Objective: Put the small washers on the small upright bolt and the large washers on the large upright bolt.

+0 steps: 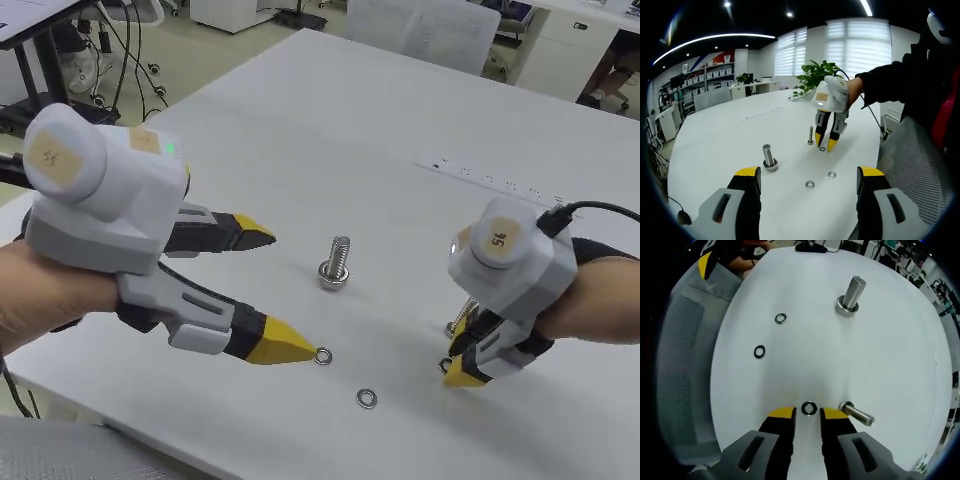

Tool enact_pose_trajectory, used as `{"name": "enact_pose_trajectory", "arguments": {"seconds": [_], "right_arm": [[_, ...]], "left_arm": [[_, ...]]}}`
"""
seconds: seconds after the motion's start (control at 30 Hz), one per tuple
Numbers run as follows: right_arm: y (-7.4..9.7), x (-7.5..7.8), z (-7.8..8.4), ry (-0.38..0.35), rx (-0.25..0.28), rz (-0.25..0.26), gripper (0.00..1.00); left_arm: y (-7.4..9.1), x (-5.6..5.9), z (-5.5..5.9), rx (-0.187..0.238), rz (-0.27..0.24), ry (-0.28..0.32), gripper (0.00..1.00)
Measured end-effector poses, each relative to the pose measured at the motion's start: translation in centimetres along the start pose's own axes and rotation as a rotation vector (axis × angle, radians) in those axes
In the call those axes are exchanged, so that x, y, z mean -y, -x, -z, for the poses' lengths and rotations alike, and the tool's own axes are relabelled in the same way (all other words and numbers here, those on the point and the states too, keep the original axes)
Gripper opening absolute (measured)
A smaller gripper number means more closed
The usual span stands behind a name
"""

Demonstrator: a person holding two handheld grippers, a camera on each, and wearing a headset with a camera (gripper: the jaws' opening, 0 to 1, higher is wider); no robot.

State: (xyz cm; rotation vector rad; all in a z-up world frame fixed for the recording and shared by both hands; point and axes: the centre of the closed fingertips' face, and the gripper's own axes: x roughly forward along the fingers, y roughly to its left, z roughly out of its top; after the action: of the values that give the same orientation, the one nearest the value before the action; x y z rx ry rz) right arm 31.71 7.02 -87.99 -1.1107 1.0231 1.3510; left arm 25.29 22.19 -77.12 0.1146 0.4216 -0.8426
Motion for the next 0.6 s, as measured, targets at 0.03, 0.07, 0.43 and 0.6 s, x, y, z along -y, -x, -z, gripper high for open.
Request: {"name": "enact_pose_trajectory", "arguments": {"seconds": [0.03,0.07,0.43,0.6], "right_arm": [[0.01,0.03,0.00,0.005,0.000,0.002,0.21],[0.02,0.01,0.04,0.008,-0.003,0.001,0.21],[-0.01,-0.06,-0.12,0.051,-0.016,-0.002,0.17],[-0.03,-0.10,-0.11,0.068,-0.015,0.002,0.15]], "left_arm": [[0.00,-0.01,-0.02,0.002,0.000,0.001,0.78],[-0.01,-0.01,-0.02,0.002,0.000,0.002,0.78],[-0.07,0.10,0.05,-0.002,0.002,0.002,0.78],[-0.09,0.16,0.09,-0.003,0.004,0.004,0.77]]}}
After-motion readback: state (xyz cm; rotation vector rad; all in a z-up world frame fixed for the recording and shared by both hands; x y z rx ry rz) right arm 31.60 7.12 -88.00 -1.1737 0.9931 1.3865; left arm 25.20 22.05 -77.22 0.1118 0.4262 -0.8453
